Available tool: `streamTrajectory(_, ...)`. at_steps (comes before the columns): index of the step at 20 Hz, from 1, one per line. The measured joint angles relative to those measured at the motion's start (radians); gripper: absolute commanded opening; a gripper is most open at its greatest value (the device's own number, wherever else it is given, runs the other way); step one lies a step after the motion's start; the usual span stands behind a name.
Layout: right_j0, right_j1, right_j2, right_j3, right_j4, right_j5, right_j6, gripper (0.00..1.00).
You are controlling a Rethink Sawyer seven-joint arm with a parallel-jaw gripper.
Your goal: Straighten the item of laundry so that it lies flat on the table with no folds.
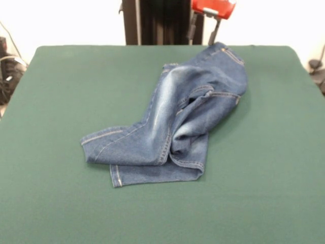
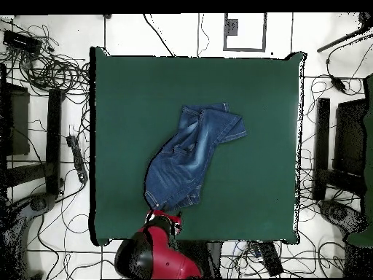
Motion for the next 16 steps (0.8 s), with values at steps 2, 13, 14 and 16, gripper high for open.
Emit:
streamTrajectory(2,-0.018,0.012,0.014,0.0,-0.021,-0.018,0.028,1.0)
streamTrajectory(13,-0.097,0.12,0.084,-0.001,-0.183,-0.173,0.201,1.0)
streamTrajectory(14,-0.101,0.127,0.088,-0.001,-0.193,-0.181,0.208,1.0)
streamTrajectory(16,-0.113,0.151,0.101,-0.002,-0.225,-0.21,0.233,1.0)
